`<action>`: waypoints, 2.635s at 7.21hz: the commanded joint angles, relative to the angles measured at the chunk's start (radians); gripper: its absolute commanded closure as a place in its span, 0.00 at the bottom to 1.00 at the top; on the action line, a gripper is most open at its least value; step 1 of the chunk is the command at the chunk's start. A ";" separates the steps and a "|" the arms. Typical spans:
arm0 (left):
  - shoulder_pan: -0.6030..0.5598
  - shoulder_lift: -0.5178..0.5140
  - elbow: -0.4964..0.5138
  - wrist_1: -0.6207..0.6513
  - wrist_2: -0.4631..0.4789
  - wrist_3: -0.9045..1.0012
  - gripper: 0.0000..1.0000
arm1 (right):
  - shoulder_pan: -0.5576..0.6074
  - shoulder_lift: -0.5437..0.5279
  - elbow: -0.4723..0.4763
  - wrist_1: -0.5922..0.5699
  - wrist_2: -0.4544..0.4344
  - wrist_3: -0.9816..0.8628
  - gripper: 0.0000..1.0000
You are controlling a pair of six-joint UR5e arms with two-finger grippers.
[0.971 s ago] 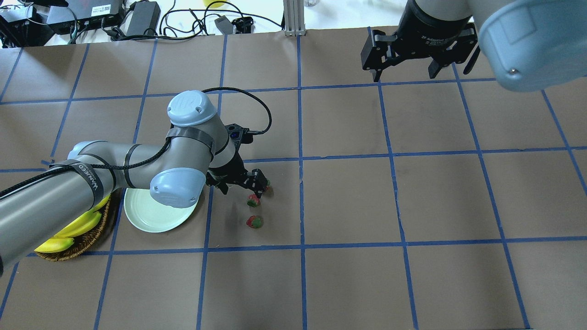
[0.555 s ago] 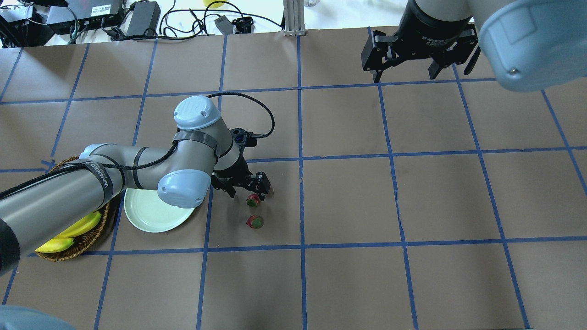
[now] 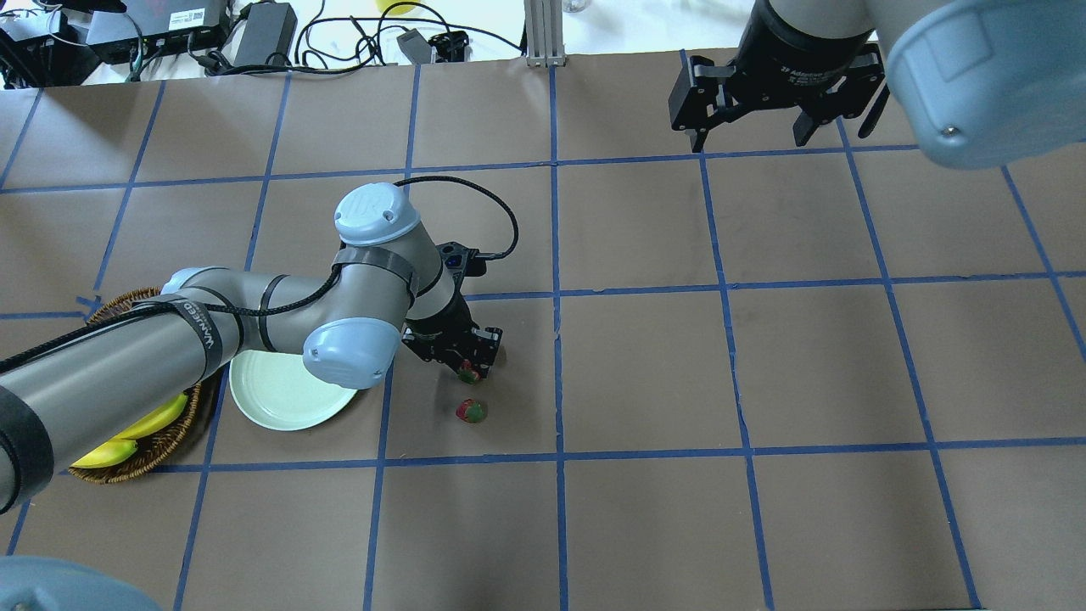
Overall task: Collect all strawberries into plate
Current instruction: 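Lower the left gripper and grasp the strawberry farthest from the robot, then lift the strawberry, carry it over the plate and release it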
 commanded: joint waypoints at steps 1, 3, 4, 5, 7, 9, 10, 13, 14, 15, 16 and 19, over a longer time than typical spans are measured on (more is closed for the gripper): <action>0.001 0.018 0.009 0.007 -0.001 -0.049 1.00 | 0.000 0.000 0.000 0.001 0.000 0.000 0.00; 0.002 0.034 0.057 -0.021 0.010 -0.052 1.00 | 0.000 0.000 0.002 0.003 0.000 0.000 0.00; 0.002 0.040 0.089 -0.057 0.010 -0.051 1.00 | 0.000 0.000 0.000 0.003 0.000 0.000 0.00; 0.004 0.058 0.119 -0.107 0.015 -0.041 1.00 | 0.000 0.000 0.000 0.003 0.000 0.000 0.00; 0.075 0.073 0.222 -0.222 0.120 -0.012 1.00 | 0.000 0.000 0.000 0.003 0.000 0.000 0.00; 0.242 0.081 0.230 -0.245 0.128 0.079 1.00 | 0.000 0.000 0.002 0.004 -0.001 0.000 0.00; 0.328 0.086 0.215 -0.293 0.175 0.130 1.00 | 0.003 0.000 0.000 0.003 0.002 0.000 0.00; 0.517 0.083 0.141 -0.319 0.239 0.237 1.00 | 0.003 -0.002 0.002 0.003 0.002 0.000 0.00; 0.518 0.069 0.129 -0.319 0.233 0.238 1.00 | 0.000 0.000 0.002 0.003 0.002 0.000 0.00; 0.516 0.061 0.120 -0.315 0.219 0.230 1.00 | 0.000 0.000 0.002 0.003 0.000 0.000 0.00; 0.515 0.060 0.120 -0.318 0.217 0.229 1.00 | 0.000 0.000 0.002 0.003 0.002 0.000 0.00; 0.515 0.037 0.121 -0.302 0.131 0.230 0.16 | 0.000 0.000 0.002 0.004 0.000 0.000 0.00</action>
